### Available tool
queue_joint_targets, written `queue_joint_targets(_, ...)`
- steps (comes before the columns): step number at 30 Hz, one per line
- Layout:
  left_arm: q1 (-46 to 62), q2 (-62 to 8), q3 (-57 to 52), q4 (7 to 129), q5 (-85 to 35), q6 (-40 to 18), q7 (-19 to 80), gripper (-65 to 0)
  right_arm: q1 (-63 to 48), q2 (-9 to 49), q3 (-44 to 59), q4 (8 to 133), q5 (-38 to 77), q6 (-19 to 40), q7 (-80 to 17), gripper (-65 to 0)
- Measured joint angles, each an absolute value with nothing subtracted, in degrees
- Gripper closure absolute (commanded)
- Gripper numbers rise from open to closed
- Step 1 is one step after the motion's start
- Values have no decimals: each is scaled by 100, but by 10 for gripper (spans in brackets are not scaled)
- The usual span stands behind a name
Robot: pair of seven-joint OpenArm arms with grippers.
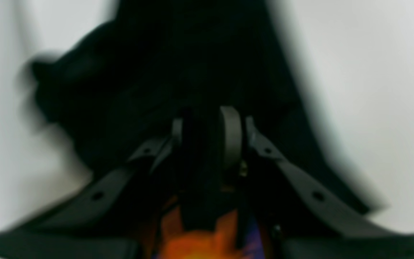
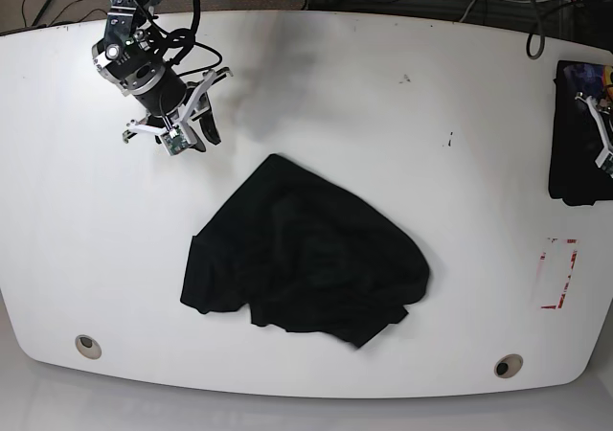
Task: Layout the t-shirt on the table in an organized manner, then fold the t-shirt properly
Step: 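Release the bundle and raise the left gripper away from it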
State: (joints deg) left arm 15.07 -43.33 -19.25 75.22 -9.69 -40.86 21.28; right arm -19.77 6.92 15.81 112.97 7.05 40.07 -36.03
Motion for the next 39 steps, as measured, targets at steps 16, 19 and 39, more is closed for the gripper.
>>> queue_joint_targets(16, 1623, -3907, -2786, 7513, -910, -4040, 2137, -114, -2102, 670, 1586, 11299, 679, 4007, -3592, -130)
queue_joint_targets(19, 1627, -3911, -2790, 7513, -908, -4038, 2134, -114, -2102, 670, 1592, 11299, 676, 4003, -3607, -130)
queue_joint_targets(39, 1636, -3874, -2810, 7631, -906, -4032, 2143, -114, -2084, 666, 1568, 11299, 681, 4007, -3607, -130)
